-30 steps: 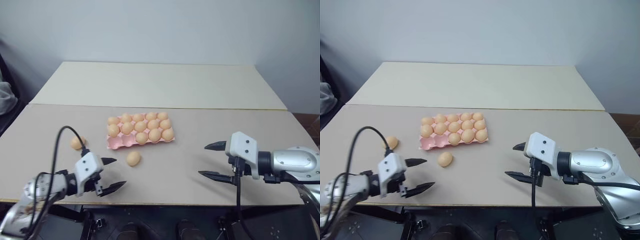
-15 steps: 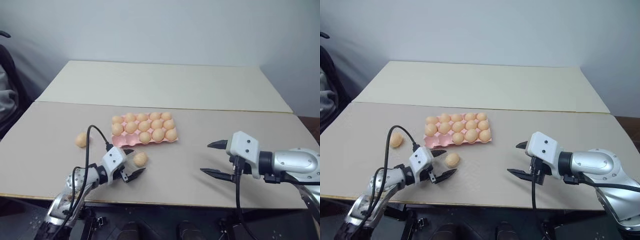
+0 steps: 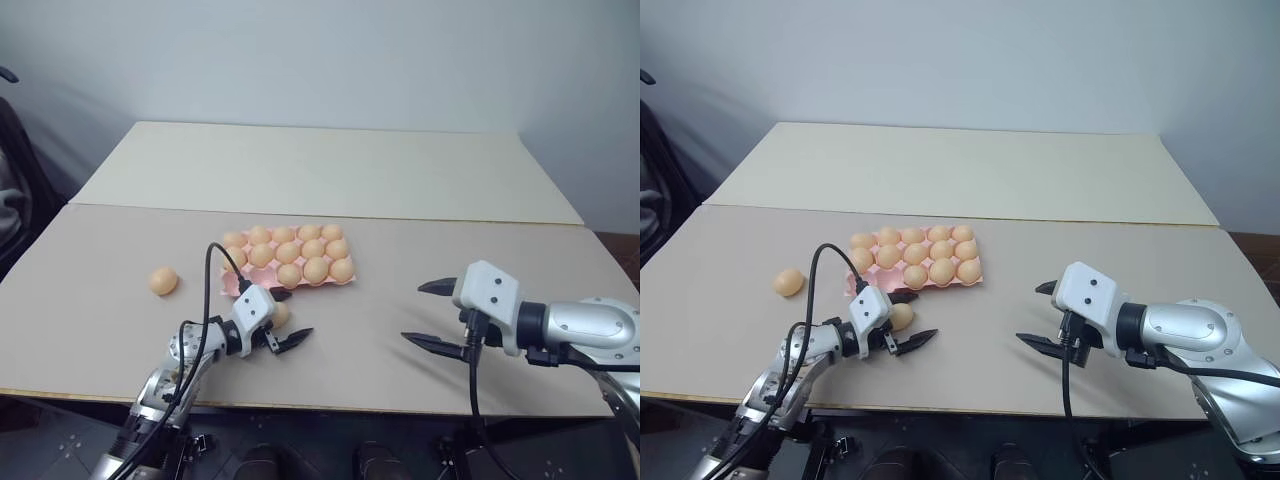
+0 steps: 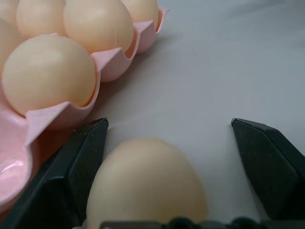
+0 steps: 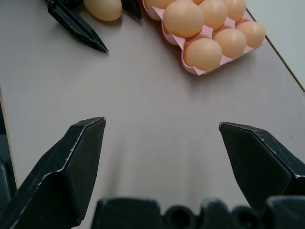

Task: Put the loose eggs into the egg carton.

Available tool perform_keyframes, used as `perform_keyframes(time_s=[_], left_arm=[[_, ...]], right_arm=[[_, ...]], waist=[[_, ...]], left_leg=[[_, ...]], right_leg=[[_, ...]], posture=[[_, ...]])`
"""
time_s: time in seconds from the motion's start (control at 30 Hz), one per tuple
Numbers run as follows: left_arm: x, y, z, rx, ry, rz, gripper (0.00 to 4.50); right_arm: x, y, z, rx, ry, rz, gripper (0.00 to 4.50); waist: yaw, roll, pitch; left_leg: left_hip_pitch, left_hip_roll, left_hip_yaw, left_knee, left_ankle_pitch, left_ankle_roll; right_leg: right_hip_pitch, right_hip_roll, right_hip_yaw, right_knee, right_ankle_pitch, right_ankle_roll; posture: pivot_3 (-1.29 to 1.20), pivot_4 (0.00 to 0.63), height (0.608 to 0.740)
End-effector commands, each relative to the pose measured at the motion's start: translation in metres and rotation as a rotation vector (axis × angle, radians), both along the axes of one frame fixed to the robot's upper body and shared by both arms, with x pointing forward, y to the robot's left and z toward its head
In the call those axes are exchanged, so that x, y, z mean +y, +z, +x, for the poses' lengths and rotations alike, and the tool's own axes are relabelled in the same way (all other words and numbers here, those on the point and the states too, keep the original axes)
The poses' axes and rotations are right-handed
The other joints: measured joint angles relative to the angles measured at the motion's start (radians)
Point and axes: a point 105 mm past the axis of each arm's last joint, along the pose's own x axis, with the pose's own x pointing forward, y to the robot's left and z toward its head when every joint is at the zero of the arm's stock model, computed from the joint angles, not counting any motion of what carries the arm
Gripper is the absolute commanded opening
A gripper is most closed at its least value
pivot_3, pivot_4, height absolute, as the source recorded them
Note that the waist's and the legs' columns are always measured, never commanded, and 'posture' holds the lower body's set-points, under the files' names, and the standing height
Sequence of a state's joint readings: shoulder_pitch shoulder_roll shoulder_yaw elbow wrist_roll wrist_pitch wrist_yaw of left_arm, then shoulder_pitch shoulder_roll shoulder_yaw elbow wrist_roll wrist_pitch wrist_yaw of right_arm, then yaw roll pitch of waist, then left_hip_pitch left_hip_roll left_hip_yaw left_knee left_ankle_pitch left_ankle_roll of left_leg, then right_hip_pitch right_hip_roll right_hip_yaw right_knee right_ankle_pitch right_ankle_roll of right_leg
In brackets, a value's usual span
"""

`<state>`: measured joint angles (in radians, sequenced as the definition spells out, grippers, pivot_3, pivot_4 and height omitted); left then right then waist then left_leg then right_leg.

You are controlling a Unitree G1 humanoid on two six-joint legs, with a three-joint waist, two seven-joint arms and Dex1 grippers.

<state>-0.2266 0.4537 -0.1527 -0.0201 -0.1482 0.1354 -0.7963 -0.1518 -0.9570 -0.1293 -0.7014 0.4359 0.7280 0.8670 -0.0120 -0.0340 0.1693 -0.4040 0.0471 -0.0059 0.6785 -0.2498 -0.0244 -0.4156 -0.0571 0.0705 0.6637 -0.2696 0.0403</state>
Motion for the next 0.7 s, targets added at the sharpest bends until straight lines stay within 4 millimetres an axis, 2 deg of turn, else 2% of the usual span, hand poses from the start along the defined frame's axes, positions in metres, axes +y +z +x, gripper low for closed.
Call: perform_keyframes(time_s=[0.03,0.13,0.2,0.47,0.57,0.7], left_arm=[[-0.002,0.003,-0.002,-0.003,-0.023,0.004,3.32],[0.001,0.0,-0.005,-0.003,-0.019,0.018,2.23],[0.002,0.0,-0.006,-0.006,-0.014,0.026,1.69],[0.004,0.005,-0.02,-0.008,-0.058,0.024,1.69],[0.003,0.014,-0.026,-0.024,-0.08,0.011,1.69],[0.0,0.036,-0.03,-0.087,-0.102,0.0,1.69]], right_arm=[[0.001,0.01,-0.003,-0.056,0.009,-0.018,4.44],[0.001,0.009,-0.003,-0.056,0.003,-0.02,4.44],[0.001,0.009,-0.003,-0.057,0.002,-0.019,4.44],[0.002,0.008,0.001,-0.06,-0.002,-0.015,4.44],[0.002,0.008,0.003,-0.065,-0.007,-0.014,4.44],[0.003,0.008,0.005,-0.07,-0.009,-0.01,4.44]], waist=[[0.0,0.0,0.0],[-0.002,0.0,0.0],[-0.002,0.0,0.0],[-0.002,0.0,0.0],[-0.002,0.0,0.0],[-0.002,0.0,0.0]], left_leg=[[0.0,0.0,0.0,0.0,0.0,0.0],[0.0,0.0,0.0,0.0,0.0,0.0],[0.0,0.0,0.0,0.0,0.0,0.0],[0.001,0.0,0.0,0.0,0.0,0.0],[0.003,0.0,0.0,0.0,0.0,0.0],[0.005,0.0,0.0,0.0,0.0,0.0]], right_leg=[[0.0,0.0,0.0,0.0,0.0,0.0],[0.0,0.0,0.0,0.0,0.0,0.0],[0.0,0.0,0.0,0.0,0.0,0.0],[0.001,0.0,0.0,0.0,0.0,0.0],[0.003,0.0,0.0,-0.001,0.0,0.0],[0.005,0.0,0.0,-0.001,0.0,0.0]], posture=[[0.0,0.15,0.74],[0.0,0.15,0.74],[0.0,0.15,0.74],[0.0,0.15,0.74],[0.0,0.15,0.74],[0.0,0.15,0.74]])
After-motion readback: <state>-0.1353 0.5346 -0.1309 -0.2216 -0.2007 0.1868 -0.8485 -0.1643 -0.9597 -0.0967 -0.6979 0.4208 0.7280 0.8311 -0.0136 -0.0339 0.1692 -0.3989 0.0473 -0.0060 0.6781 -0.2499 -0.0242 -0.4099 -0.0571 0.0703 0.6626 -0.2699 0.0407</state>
